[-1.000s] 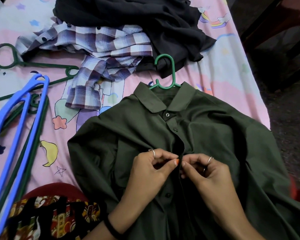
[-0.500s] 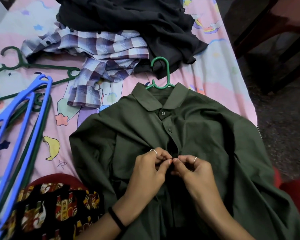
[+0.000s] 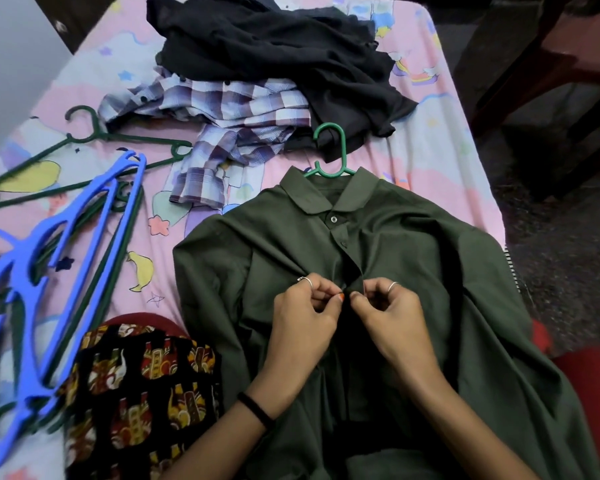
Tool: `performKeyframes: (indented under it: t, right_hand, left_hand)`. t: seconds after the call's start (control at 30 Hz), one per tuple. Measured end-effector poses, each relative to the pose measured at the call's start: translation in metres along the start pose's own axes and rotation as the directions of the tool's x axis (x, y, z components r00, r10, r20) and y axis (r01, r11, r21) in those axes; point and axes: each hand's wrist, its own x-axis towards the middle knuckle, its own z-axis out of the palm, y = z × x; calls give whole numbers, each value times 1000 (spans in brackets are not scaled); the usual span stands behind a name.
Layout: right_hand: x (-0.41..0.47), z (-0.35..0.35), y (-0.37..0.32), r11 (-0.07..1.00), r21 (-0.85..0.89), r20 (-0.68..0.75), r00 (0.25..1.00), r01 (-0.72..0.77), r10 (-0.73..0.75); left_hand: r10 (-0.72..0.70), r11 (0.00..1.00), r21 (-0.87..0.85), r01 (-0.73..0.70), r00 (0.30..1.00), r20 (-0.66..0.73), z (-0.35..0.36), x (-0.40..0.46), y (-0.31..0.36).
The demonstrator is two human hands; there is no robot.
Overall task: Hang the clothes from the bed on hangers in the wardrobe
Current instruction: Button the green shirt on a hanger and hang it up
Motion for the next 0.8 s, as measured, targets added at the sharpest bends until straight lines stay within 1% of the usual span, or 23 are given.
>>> performKeyframes:
  t: [0.1,0.17,0.23,0.33,0.4,0.5,0.6,0.73,0.8]
  right_hand:
    - [-5,0,-11,991,-97,5,996,88,-87]
    - [-9,-2,-19,978,-157,-1,990,138,-140]
    - [-11,-4,-24,962,-209,1,983,177,-181]
    - [-14,-4,-25,925,-300,4,970,234,-244]
    - [-16,-4,-25,921,-308,0,968,239,-251]
    - [-12,-3,-20,962,-216,-16,985,166,-173]
    - [-9,-2,-13,992,-96,15,996,87,-86]
    - [-13,-2,-5,996,22,38,995,91,-91]
    - [-16,-4,-3,994,70,30,995,88,-90]
  left_hand:
    - [18,997,72,-18,1000,1,-5,0,12]
    - [2,997,76,-2,1000,0,-6,1,16]
    - [-51,999,5,51,999,5,-8,1,17]
    - [-156,972,-175,158,987,27,-9,-4,17]
    - [-188,948,-255,189,982,27,-7,-9,17]
    - [-180,938,-299,173,984,3,-1,-14,13]
    - [-151,938,-321,129,988,-43,3,-20,10]
    - [-130,923,-377,79,985,-111,10,-24,8]
    - [-132,917,-392,74,984,-123,13,-24,7]
